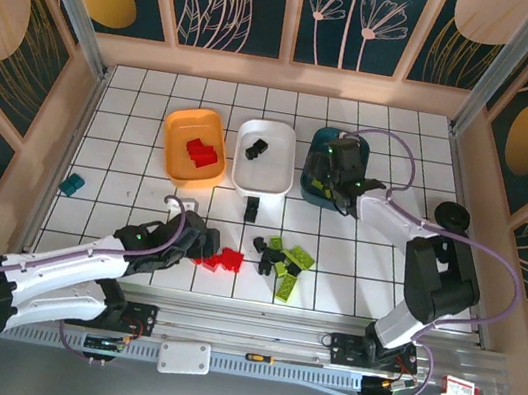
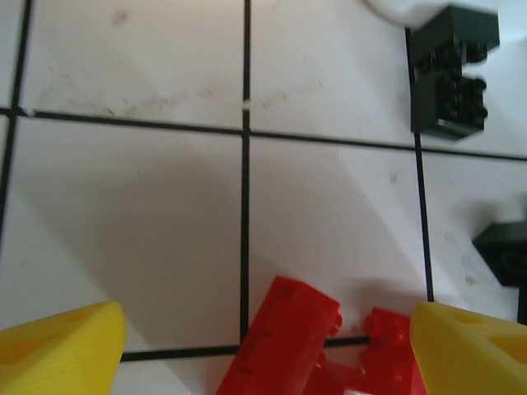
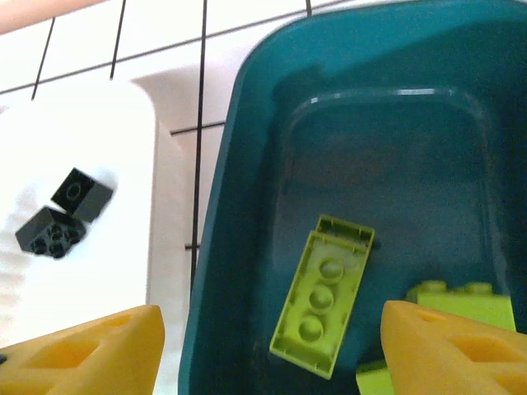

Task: Sort the legos into containers by color
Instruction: Place the lego in the container, then pick up the lego from the middle-left of the table.

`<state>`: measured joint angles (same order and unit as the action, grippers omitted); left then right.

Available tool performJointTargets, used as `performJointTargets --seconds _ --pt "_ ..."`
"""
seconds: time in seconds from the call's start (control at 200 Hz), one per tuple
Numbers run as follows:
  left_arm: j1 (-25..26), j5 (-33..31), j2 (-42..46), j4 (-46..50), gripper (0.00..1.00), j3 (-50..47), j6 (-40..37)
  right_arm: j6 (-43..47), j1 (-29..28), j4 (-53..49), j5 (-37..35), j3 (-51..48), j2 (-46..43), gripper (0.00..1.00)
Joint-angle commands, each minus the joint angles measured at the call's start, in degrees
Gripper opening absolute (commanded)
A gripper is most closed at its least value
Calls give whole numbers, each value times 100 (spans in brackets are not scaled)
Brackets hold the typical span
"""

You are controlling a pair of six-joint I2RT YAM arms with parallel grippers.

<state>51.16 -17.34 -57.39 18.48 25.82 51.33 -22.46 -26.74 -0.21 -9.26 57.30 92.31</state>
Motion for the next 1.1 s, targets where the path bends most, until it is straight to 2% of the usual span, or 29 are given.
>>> performJointTargets --seconds 0.0,0.03,0.095,0.235,0.37,0.49,0.581,0.676,0.771,0.986,1.091 --pt "289 213 53 27 92 -77 167 -162 -8 156 20 -362 -277 70" --pt "368 216 76 39 94 -62 183 -178 -8 179 28 -437 -329 70" --pt "486 124 63 180 93 -12 224 -209 -14 195 54 -558 -439 70" --pt "491 -231 -31 610 75 -48 469 -248 -31 263 103 -727 -624 70" --pt "485 -184 92 266 81 -217 495 -234 -55 258 77 -770 -732 70" --pt "490 -179 -285 -53 83 -104 300 -224 -67 224 71 -769 -814 70" --pt "443 -293 -623 -64 75 -3 231 -206 -75 188 66 -782 -913 70" --pt "362 -197 -827 -231 72 -24 162 -180 -80 164 23 -845 -1058 70" --pt "239 -133 -976 -361 65 -55 128 -164 -90 186 -21 -940 -1218 70" --pt "83 -145 -1197 -407 46 -76 25 -119 -90 165 -63 -1010 -1378 70" --pt "-114 -72 -1220 -502 59 -190 -4 -110 -89 180 -54 -1046 -1396 70"
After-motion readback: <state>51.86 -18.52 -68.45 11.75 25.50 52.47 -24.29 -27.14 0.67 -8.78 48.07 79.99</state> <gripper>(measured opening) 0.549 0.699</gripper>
